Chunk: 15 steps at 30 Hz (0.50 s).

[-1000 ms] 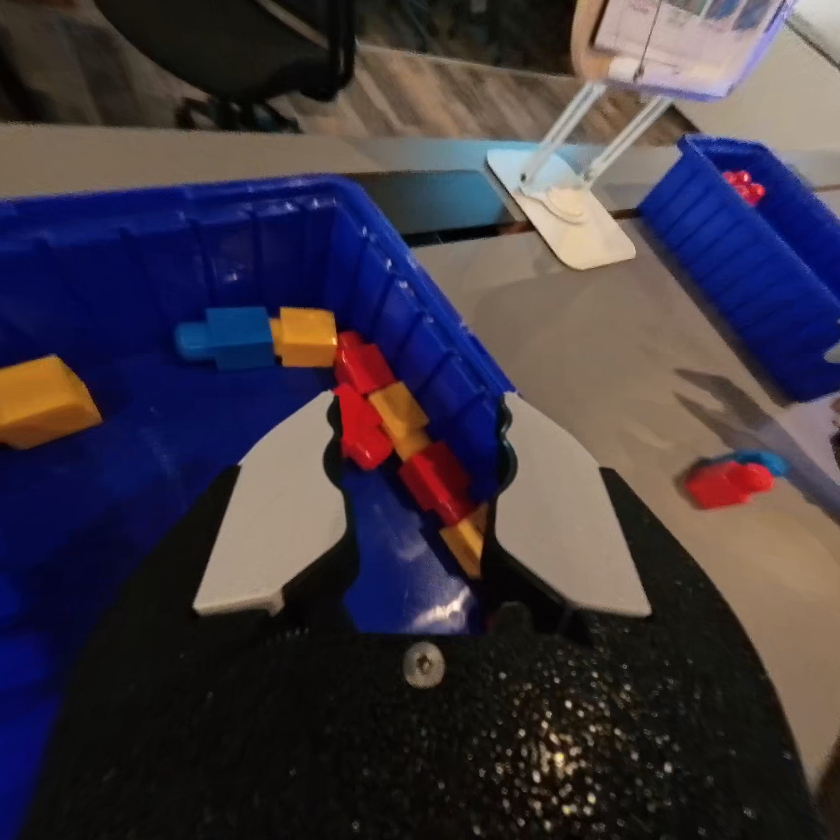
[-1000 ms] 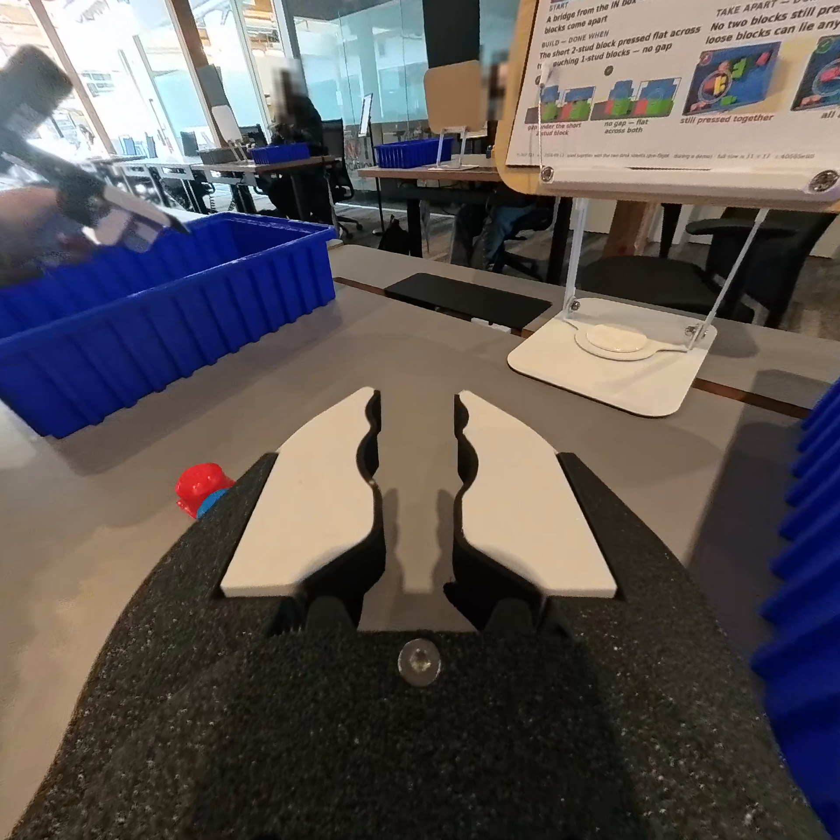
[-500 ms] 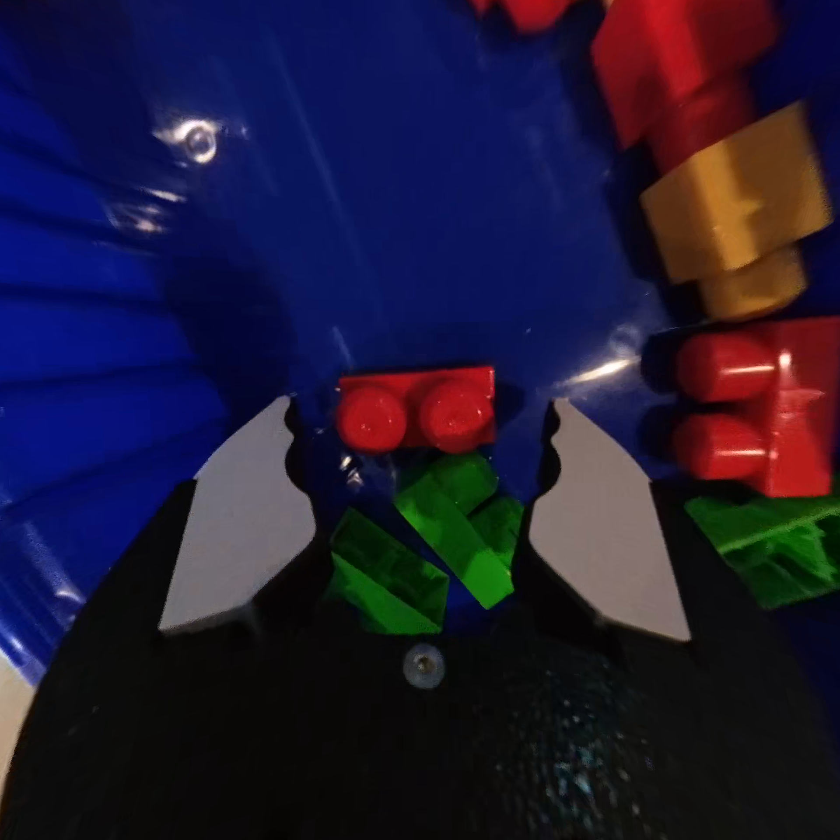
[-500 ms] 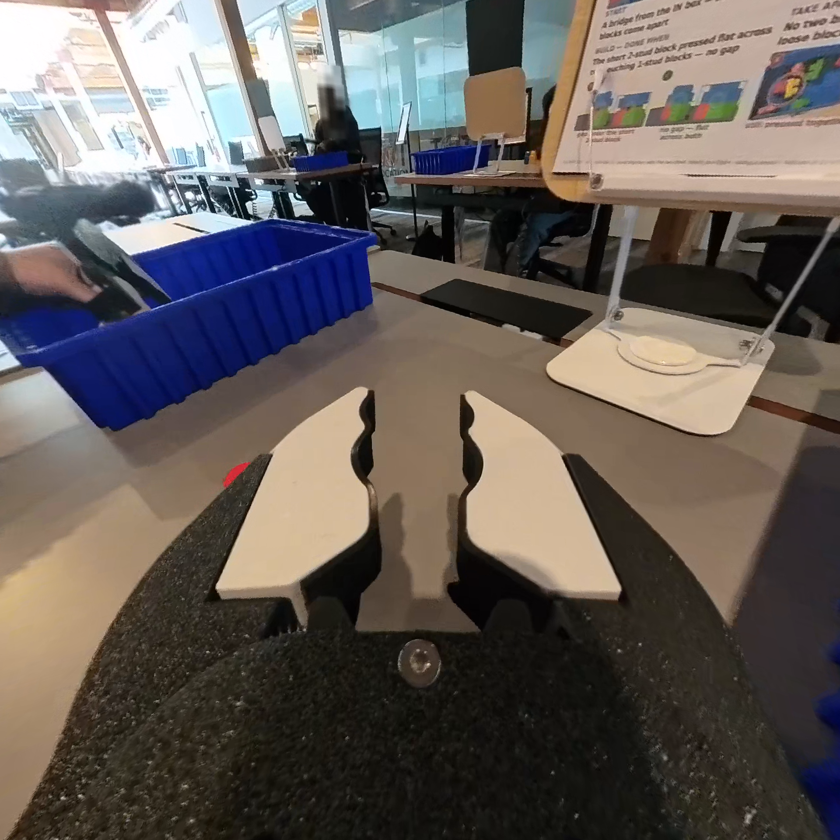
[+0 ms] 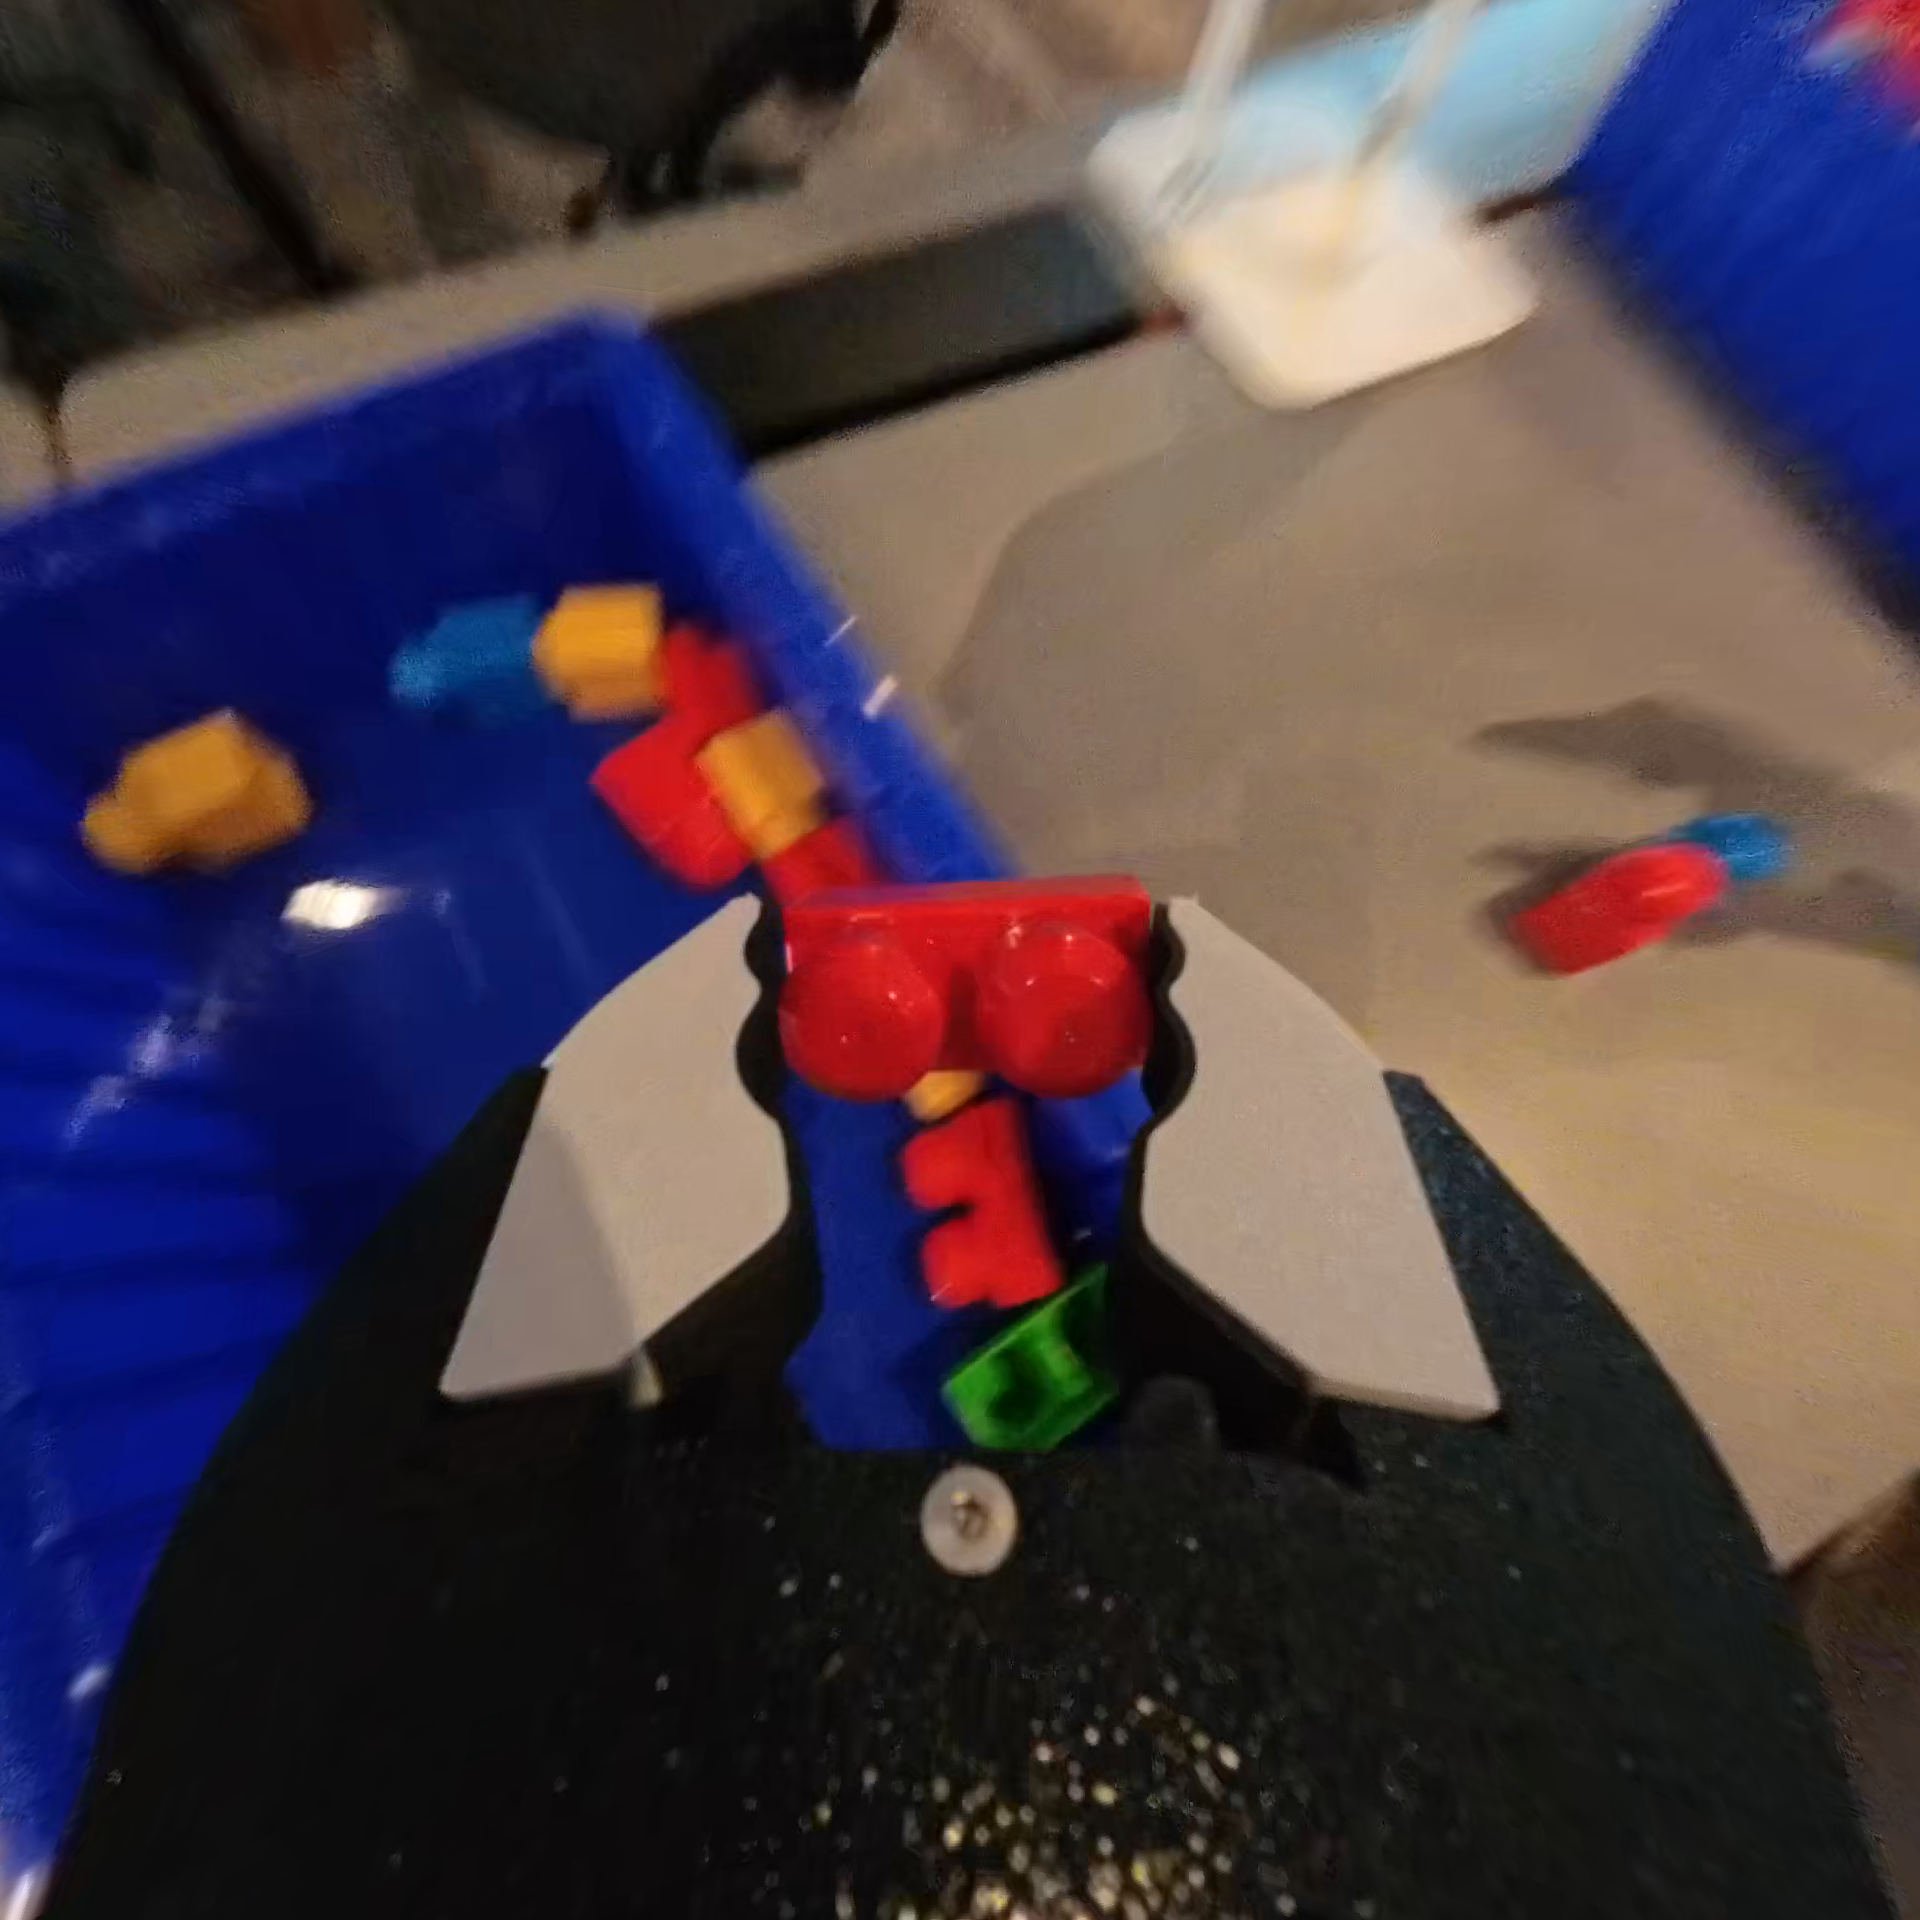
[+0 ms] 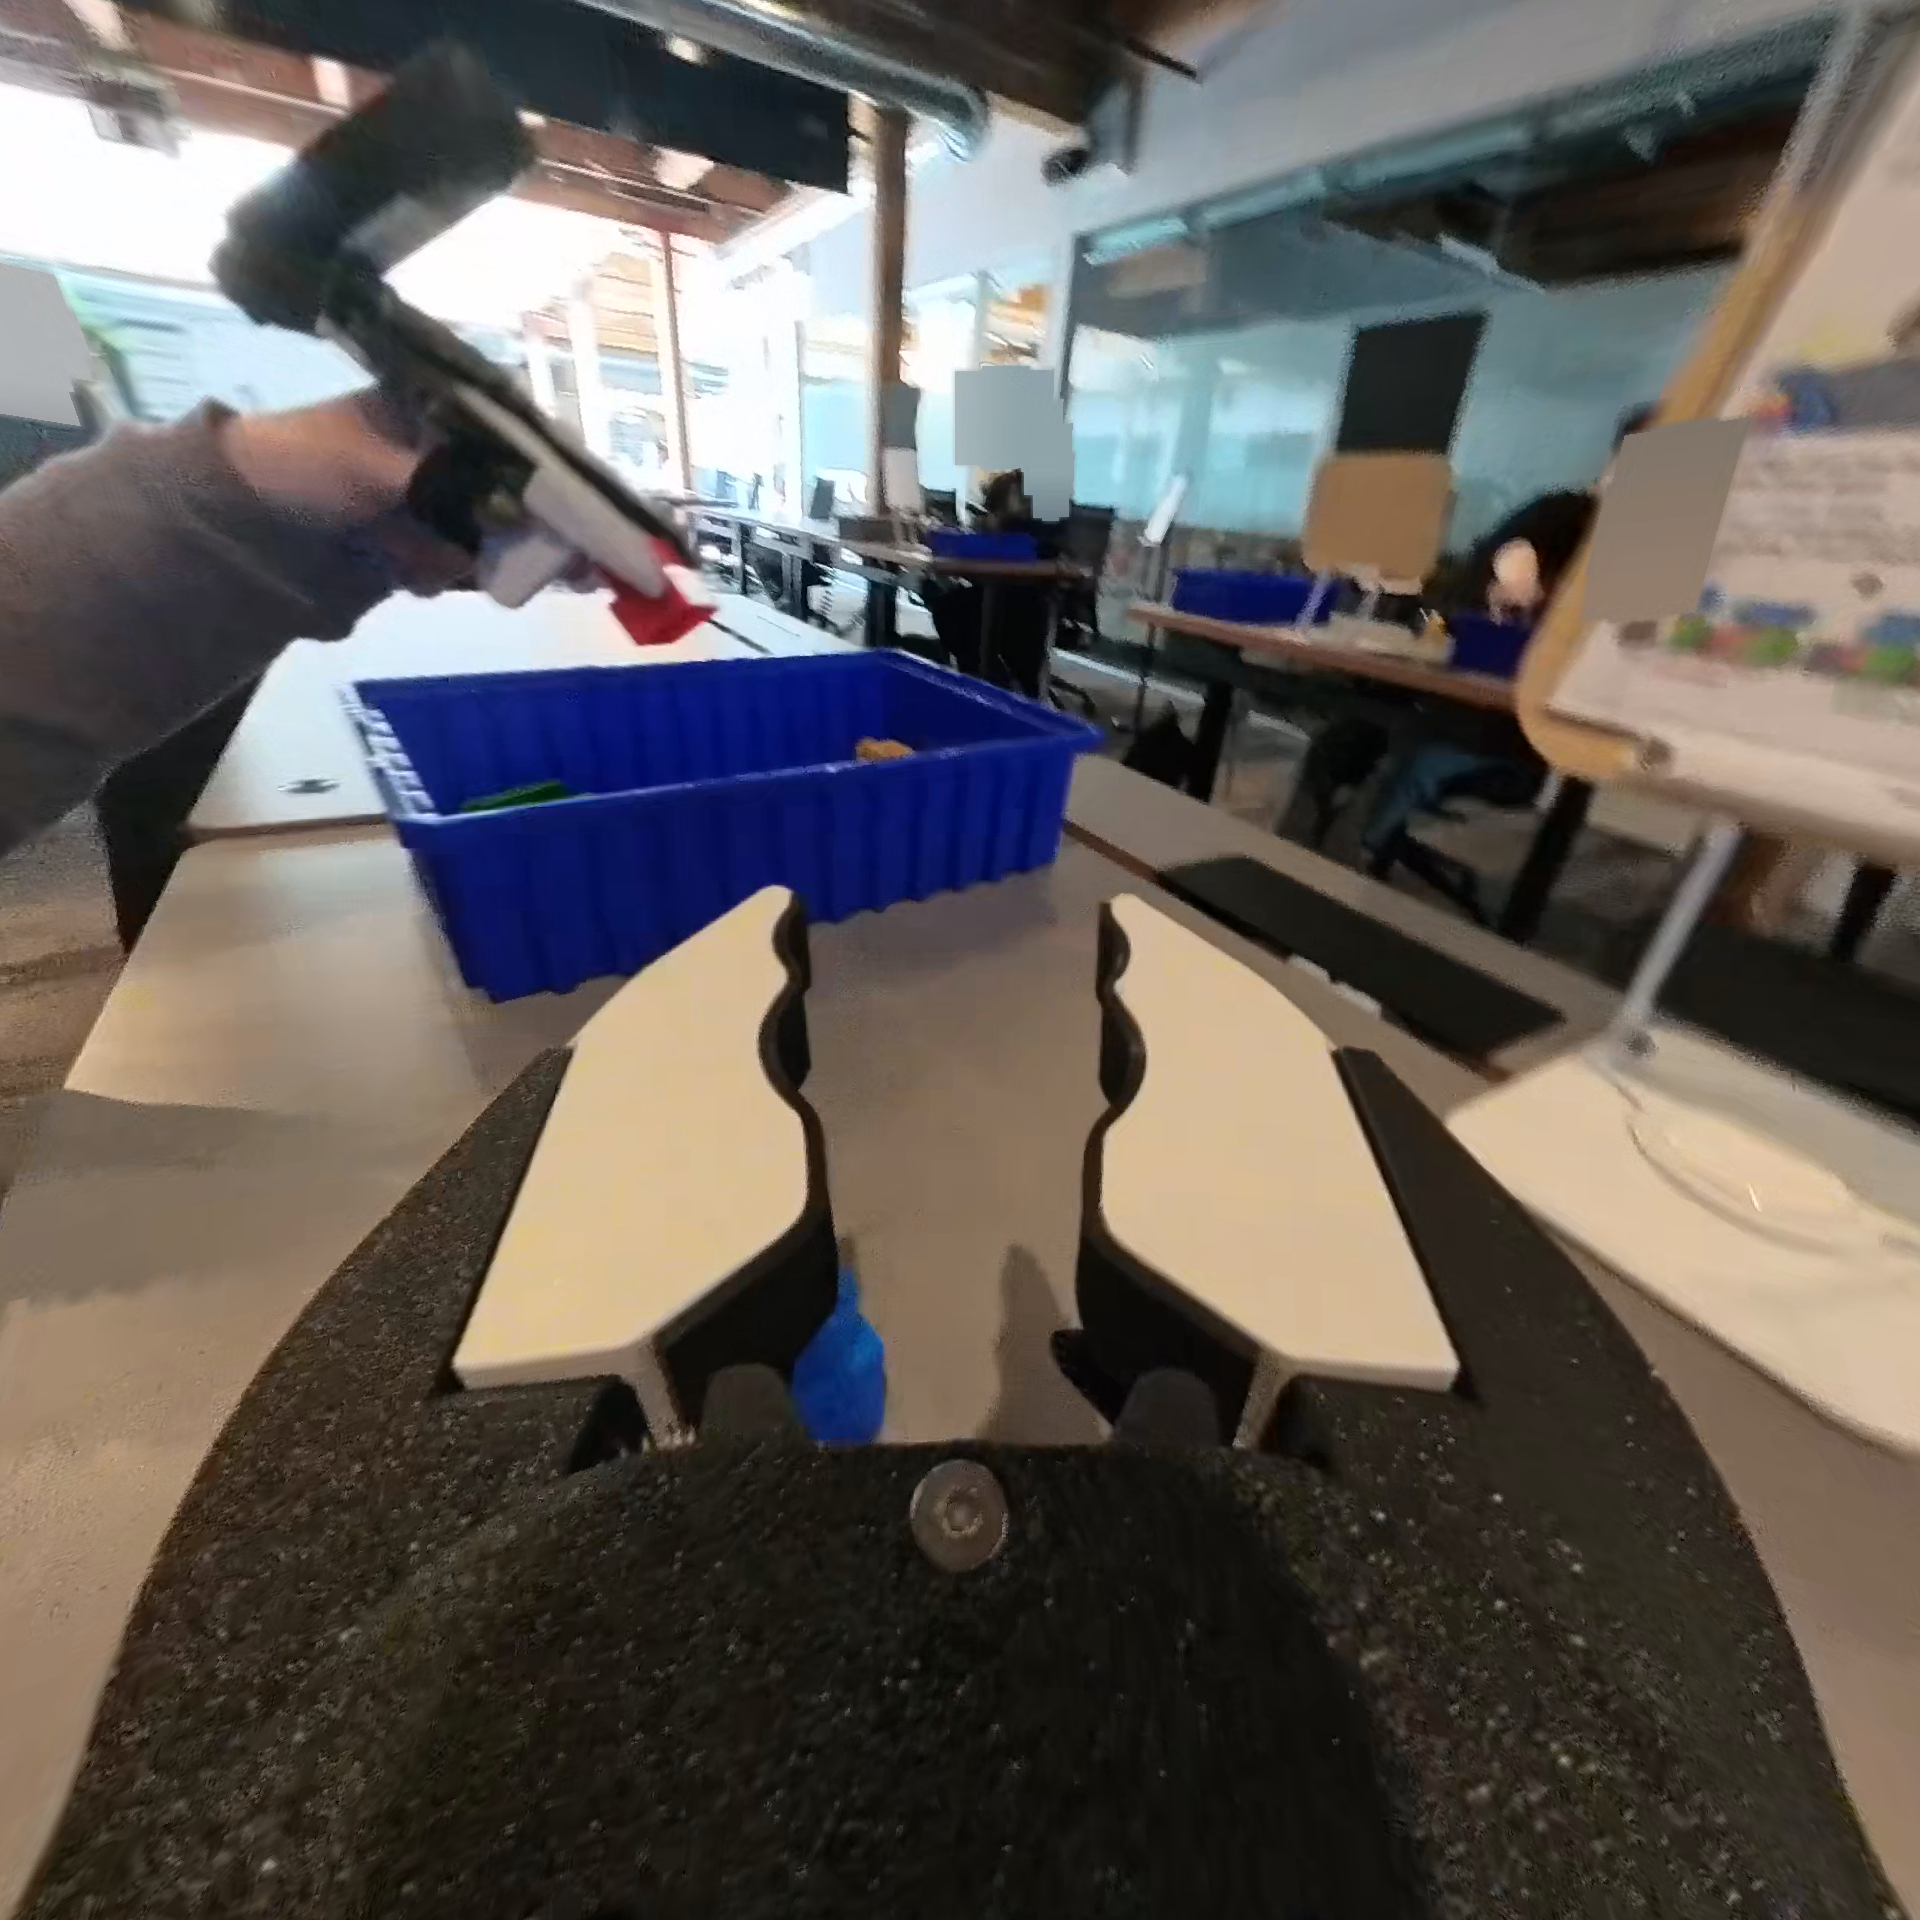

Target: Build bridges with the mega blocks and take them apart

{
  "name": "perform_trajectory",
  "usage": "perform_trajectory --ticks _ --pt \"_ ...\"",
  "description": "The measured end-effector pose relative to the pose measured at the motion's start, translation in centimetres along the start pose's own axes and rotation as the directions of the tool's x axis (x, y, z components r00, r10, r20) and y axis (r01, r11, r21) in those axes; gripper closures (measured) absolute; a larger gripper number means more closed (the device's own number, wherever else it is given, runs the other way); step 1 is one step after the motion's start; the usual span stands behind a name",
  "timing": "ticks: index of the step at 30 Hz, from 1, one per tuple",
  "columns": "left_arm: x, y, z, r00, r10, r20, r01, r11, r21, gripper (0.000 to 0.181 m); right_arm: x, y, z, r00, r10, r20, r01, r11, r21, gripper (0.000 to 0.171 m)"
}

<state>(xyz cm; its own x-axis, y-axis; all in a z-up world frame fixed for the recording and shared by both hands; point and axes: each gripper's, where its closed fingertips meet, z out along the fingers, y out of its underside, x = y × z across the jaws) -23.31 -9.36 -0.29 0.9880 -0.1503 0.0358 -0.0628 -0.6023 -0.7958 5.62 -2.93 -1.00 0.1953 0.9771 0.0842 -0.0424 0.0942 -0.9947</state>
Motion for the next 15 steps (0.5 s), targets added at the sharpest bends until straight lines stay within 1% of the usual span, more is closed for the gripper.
perform_trajectory --ticks 1,3,6,7,9,11,13,15 --pt "2.8 -1.5 -0.3 0.999 0.046 -0.021 -0.045 0.998 0.04 0.114 -1.0 -0.4 0.6 0.999 -0.046 0.024 0.046 0.999 0.018 0.114" --pt "8.0 -2.7 0.5 0.988 0.154 -0.024 -0.152 0.987 0.06 0.114 -2.9 -0.8 1.8 0.984 -0.173 0.035 0.171 0.984 0.05 0.109" --pt "13.8 -2.7 3.3 0.965 0.263 0.003 -0.262 0.963 0.061 0.114 -5.8 -0.5 3.1 0.929 -0.369 -0.014 0.368 0.924 0.105 0.105" --pt "15.5 -2.4 4.4 0.963 0.271 -0.01 -0.27 0.961 0.063 0.114 -6.7 0.1 3.5 0.899 -0.438 -0.021 0.438 0.895 0.087 0.104" --pt "18.4 -1.7 6.4 0.966 0.246 -0.082 -0.241 0.968 0.074 0.114 -7.7 1.8 4.0 0.802 -0.596 -0.04 0.597 0.802 0.016 0.102" --pt "20.0 -1.3 7.8 0.971 0.19 -0.143 -0.178 0.98 0.087 0.113 -7.8 3.0 4.1 0.701 -0.709 -0.073 0.709 0.704 -0.04 0.1" --pt "20.7 -0.9 8.5 0.974 0.125 -0.192 -0.109 0.99 0.088 0.114 -7.5 3.6 3.9 0.646 -0.758 -0.093 0.754 0.652 -0.078 0.097" --pt "21.1 -0.6 8.8 0.969 0.075 -0.235 -0.056 0.995 0.086 0.114 -6.5 3.4 3.6 0.624 -0.769 -0.138 0.763 0.638 -0.107 0.092"
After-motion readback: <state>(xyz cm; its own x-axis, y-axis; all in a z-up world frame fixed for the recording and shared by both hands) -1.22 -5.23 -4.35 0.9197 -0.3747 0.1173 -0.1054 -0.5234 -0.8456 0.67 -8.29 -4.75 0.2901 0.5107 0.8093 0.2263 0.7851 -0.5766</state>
